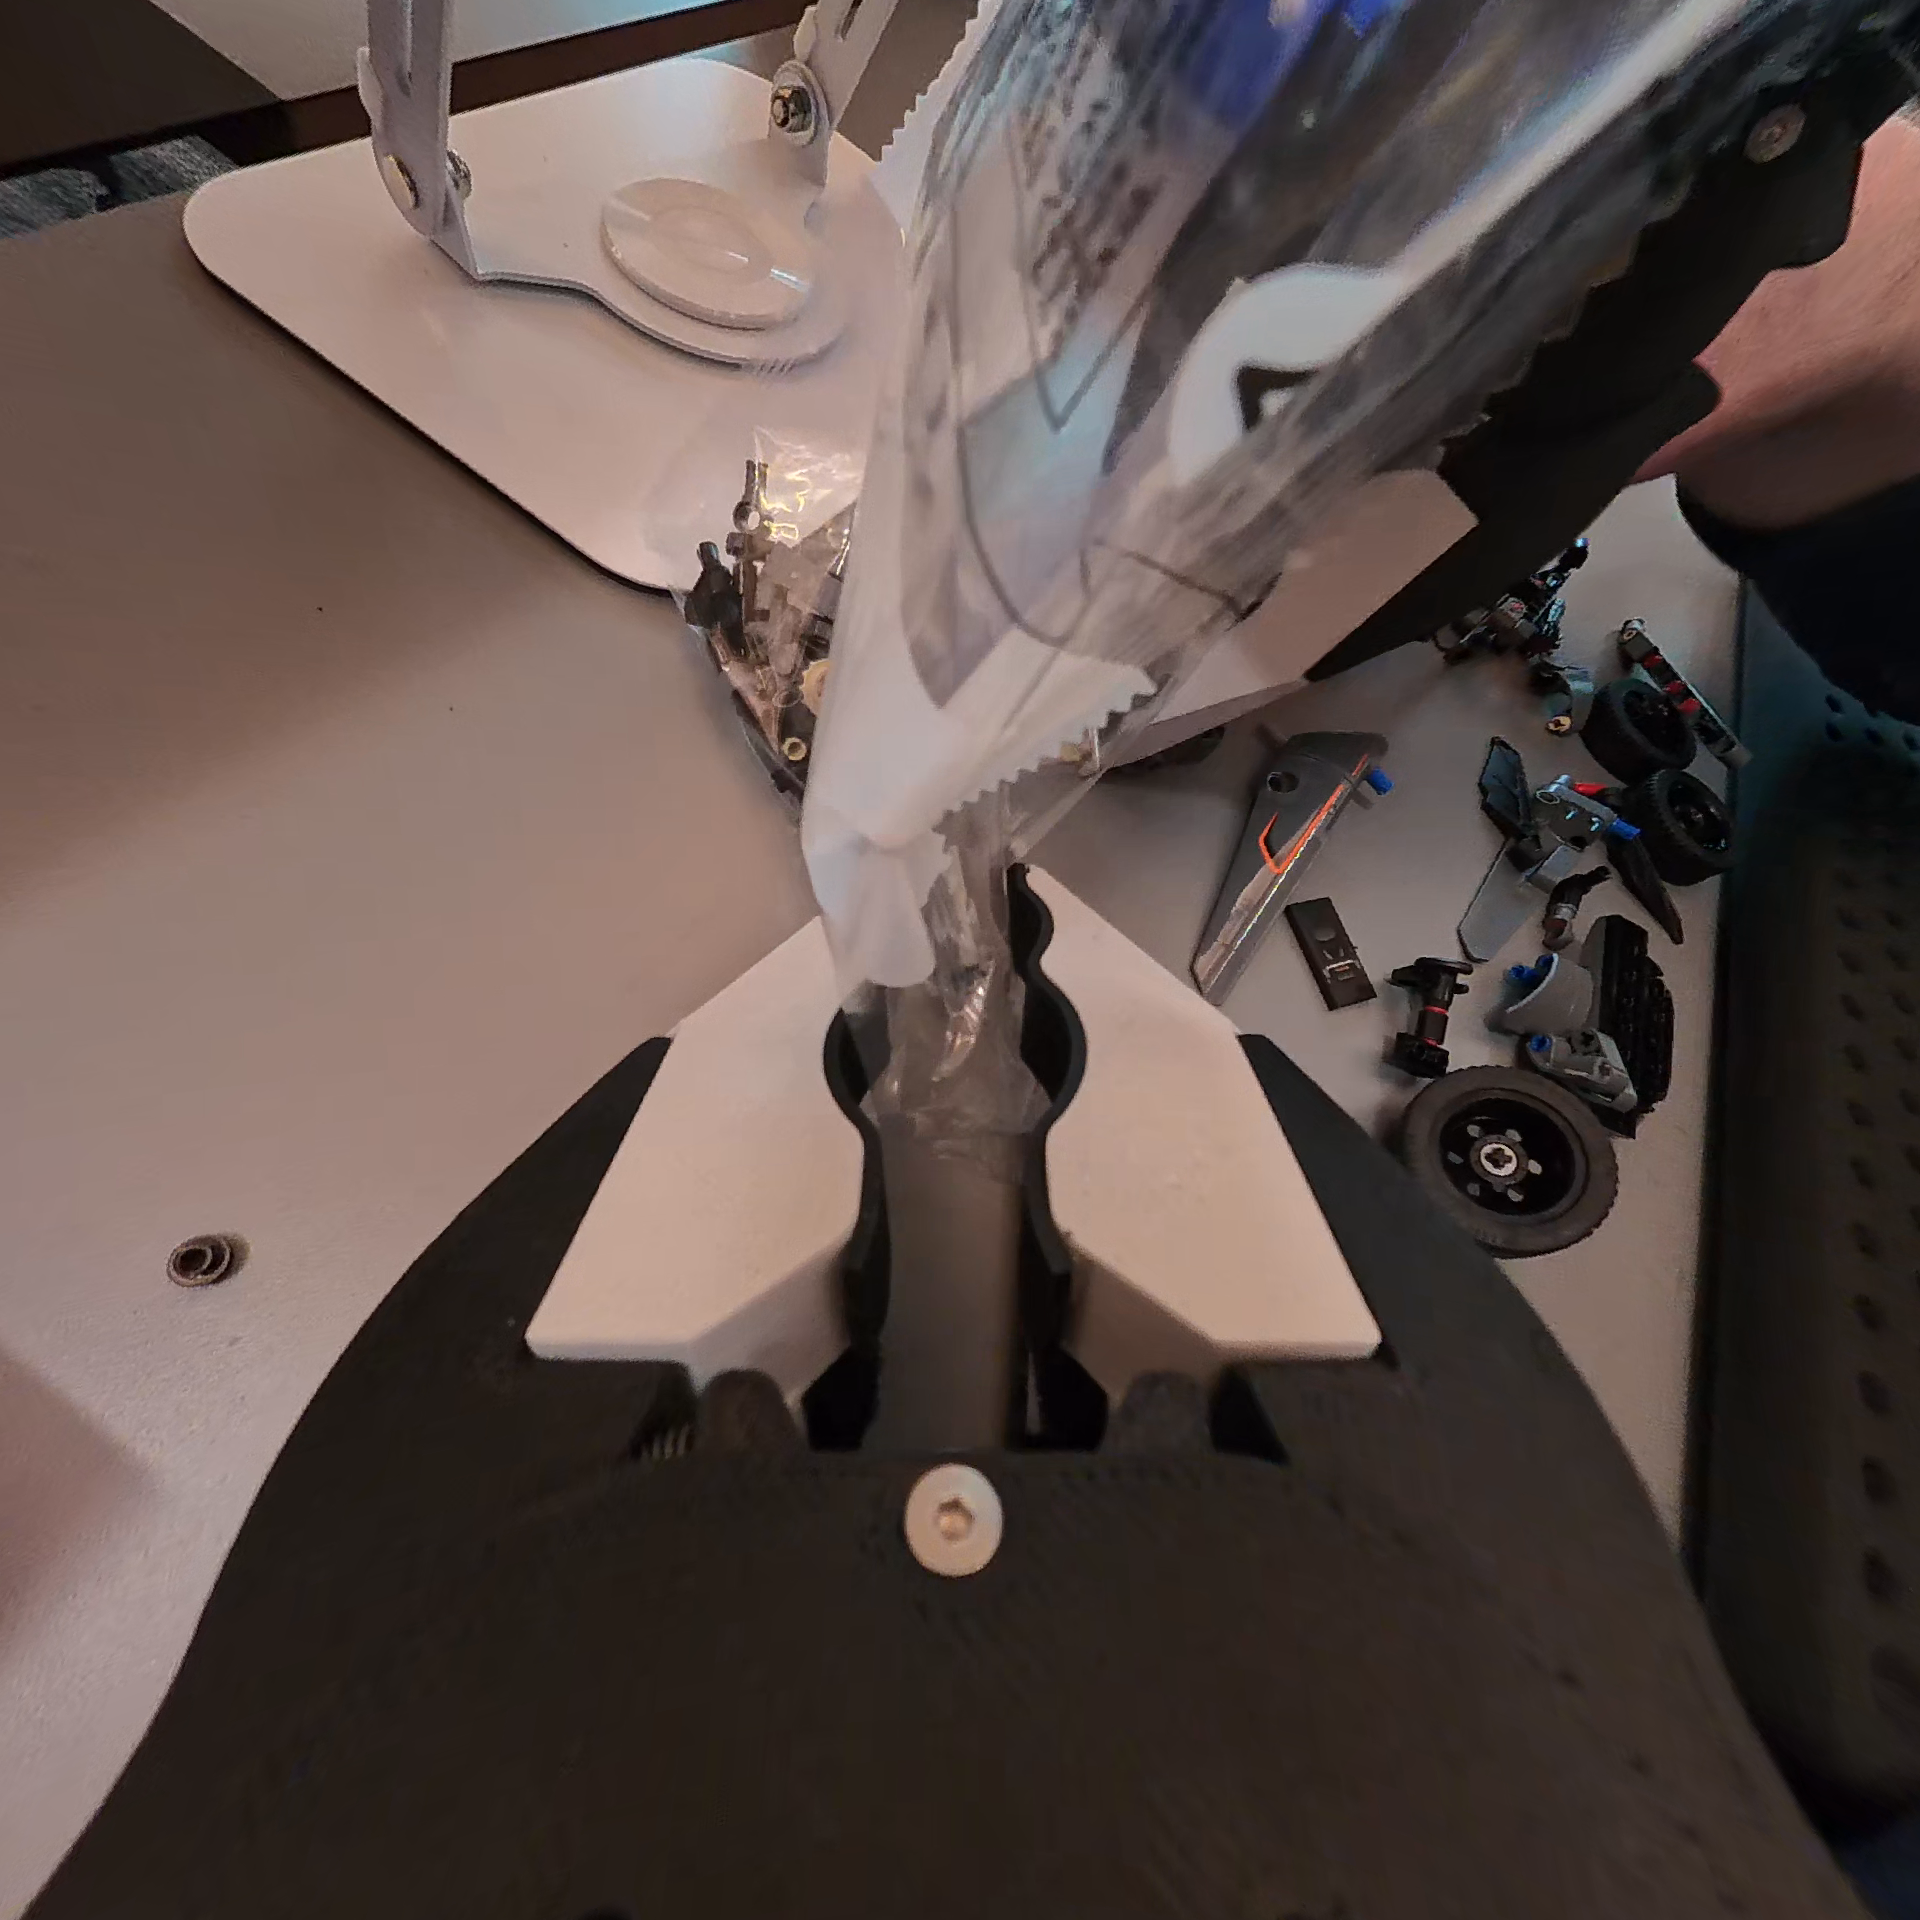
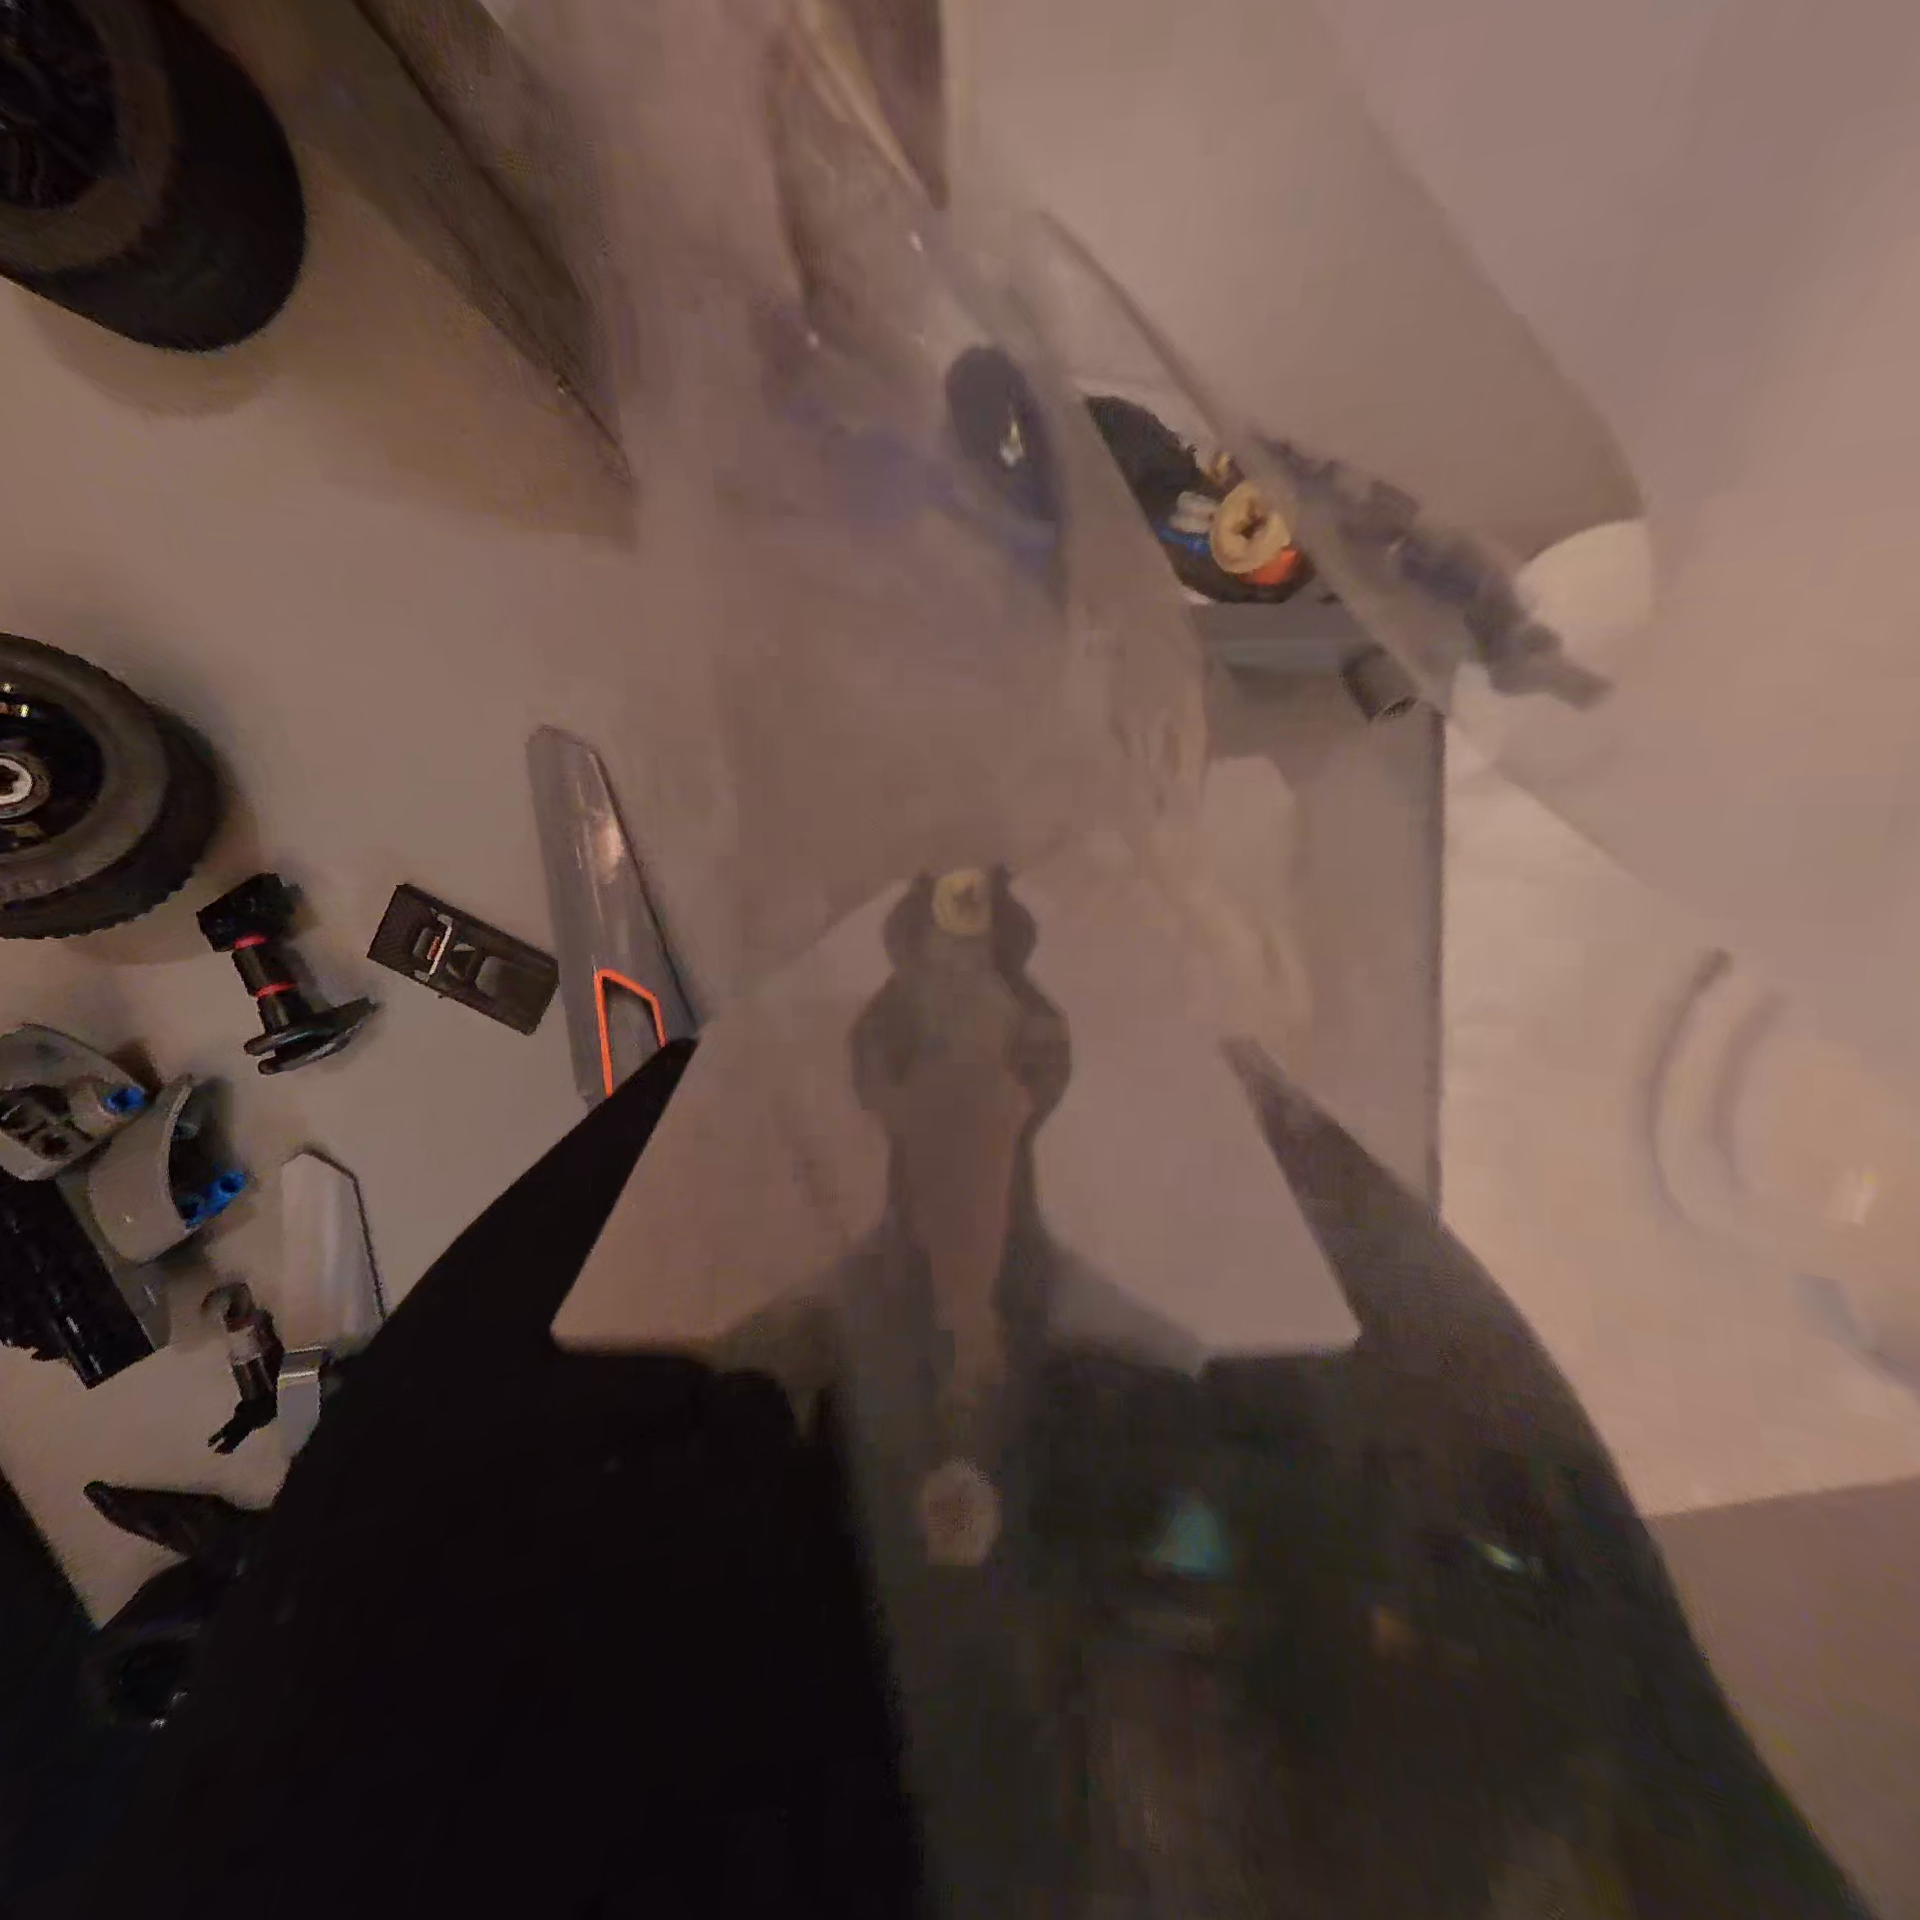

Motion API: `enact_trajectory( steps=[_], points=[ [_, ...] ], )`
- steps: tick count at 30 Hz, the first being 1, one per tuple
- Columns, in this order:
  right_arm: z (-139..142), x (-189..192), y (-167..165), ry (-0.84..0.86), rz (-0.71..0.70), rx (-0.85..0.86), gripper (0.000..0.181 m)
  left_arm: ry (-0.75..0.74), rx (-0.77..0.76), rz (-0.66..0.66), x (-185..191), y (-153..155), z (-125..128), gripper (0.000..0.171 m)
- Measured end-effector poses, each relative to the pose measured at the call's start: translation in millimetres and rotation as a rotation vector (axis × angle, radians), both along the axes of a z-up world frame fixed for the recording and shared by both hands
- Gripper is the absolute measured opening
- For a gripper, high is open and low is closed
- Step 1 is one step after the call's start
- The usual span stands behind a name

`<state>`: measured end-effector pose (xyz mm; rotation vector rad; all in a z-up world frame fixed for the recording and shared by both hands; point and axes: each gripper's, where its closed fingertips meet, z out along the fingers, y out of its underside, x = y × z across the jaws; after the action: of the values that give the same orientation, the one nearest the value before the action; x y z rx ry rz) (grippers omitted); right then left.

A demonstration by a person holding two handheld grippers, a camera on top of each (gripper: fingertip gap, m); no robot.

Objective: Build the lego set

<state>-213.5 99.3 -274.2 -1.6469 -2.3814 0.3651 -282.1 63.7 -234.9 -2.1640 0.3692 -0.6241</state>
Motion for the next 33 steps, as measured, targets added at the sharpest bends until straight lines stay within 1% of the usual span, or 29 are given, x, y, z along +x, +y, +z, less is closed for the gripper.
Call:
enact_trajectory(
  steps=[1,3,4,6,9,10,11,13,15,17,19,21,23,24,25,27,30,31,33],
  points=[
    [6,2,-1,0.01,0.002,-0.004,0.008,-0.001,0.001,-0.001,0,0,0,0.017],
    [28,9,-8,0.042,0.027,-0.011,0.008,-0.004,0.001,-0.003,1,0,0,0.017],
    [46,11,-11,0.08,0.041,-0.008,0.009,-0.005,0.001,-0.004,1,0,0,0.017],
    [94,8,-21,0.195,0.071,-0.024,0.008,-0.005,0.001,-0.008,2,0,0,0.017],
    [168,-12,-24,0.41,0.092,-0.001,0.009,-0.003,-0.002,-0.015,4,0,0,0.017],
    [182,-19,-23,0.447,0.093,0.003,0.009,-0.004,-0.002,-0.016,4,0,-1,0.017],
    [188,-25,-21,0.444,0.092,0.008,0.009,-0.004,-0.002,-0.017,5,0,-1,0.017],
    [183,-37,-13,0.411,0.084,0.034,0.009,-0.008,-0.002,-0.016,4,0,-1,0.017],
    [167,-45,-7,0.353,0.071,0.054,0.01,-0.007,-0.001,-0.016,4,-1,0,0.017],
    [158,-51,4,0.341,0.038,0.114,0.029,-0.005,-0.001,-0.016,4,-1,0,0.017],
    [163,-52,9,0.384,0.013,0.15,0.03,-0.006,-0.001,-0.016,4,0,0,0.017],
    [176,-43,10,0.44,0.001,0.164,0.027,-0.008,0.0,-0.014,3,0,0,0.017],
    [182,-27,6,0.446,-0.004,0.124,0.018,-0.007,-0.001,-0.015,3,0,0,0.017],
    [176,-15,5,0.404,-0.014,0.099,0.017,-0.008,-0.001,-0.015,3,0,0,0.017],
    [164,-2,2,0.338,-0.017,0.066,0.016,-0.01,-0.001,-0.015,4,0,0,0.017],
    [133,21,0,0.214,-0.022,0.03,0.018,-0.004,-0.005,-0.012,3,0,-1,0.016],
    [84,36,-3,0.09,-0.036,0.007,0.02,0.007,-0.012,-0.023,6,-1,-2,0.018],
    [75,35,-5,0.087,-0.035,0.009,0.021,0.012,-0.014,-0.023,6,0,-3,0.018],
    [77,30,-15,0.167,-0.024,-0.028,0.018,0.019,-0.018,-0.018,6,0,-4,0.017]
  ],
)
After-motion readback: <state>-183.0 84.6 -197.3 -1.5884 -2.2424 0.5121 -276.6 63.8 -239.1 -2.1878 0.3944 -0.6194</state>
